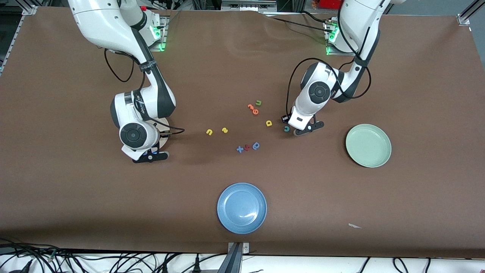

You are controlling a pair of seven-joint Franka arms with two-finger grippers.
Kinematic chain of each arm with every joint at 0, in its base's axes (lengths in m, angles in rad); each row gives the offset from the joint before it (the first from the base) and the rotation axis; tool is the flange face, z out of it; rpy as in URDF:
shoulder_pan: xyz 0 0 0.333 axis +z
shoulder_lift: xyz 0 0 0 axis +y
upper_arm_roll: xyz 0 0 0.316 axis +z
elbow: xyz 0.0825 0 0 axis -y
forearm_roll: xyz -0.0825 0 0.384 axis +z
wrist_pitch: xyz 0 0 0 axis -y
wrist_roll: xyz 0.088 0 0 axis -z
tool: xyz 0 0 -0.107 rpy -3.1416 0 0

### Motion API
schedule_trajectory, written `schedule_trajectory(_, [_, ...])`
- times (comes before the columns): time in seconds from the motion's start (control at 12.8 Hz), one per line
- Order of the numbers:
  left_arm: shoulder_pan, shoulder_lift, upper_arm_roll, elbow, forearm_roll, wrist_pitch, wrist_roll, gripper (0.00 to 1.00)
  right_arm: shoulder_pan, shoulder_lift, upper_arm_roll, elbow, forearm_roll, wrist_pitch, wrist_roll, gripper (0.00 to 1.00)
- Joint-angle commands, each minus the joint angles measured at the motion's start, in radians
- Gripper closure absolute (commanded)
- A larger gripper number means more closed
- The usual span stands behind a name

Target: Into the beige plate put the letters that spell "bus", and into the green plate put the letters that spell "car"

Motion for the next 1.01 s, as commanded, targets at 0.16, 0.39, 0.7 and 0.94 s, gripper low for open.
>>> schedule_trajectory(0.16, [0.043,-0.011,0.008,0.101,-0.018,-0.077,0.012,0.83,0.012,-0.062,-0.011,-0.184,0.007,0.117,-0.008,0.82])
schedule_trajectory(0.39, [0.174,-0.06,0.006,0.196,0.012,-0.26,0.106,0.84,0.012,-0.085,-0.011,-0.176,0.008,0.094,0.029,0.0])
schedule_trajectory(0.7, [0.39,-0.074,0.009,0.253,0.032,-0.355,0.353,0.84,0.023,-0.122,0.024,-0.084,0.026,0.013,0.145,0.01])
schedule_trajectory(0.94, [0.501,-0.047,0.006,0.267,0.233,-0.346,0.424,0.81,0.038,-0.105,0.109,-0.058,0.054,0.081,0.429,0.01])
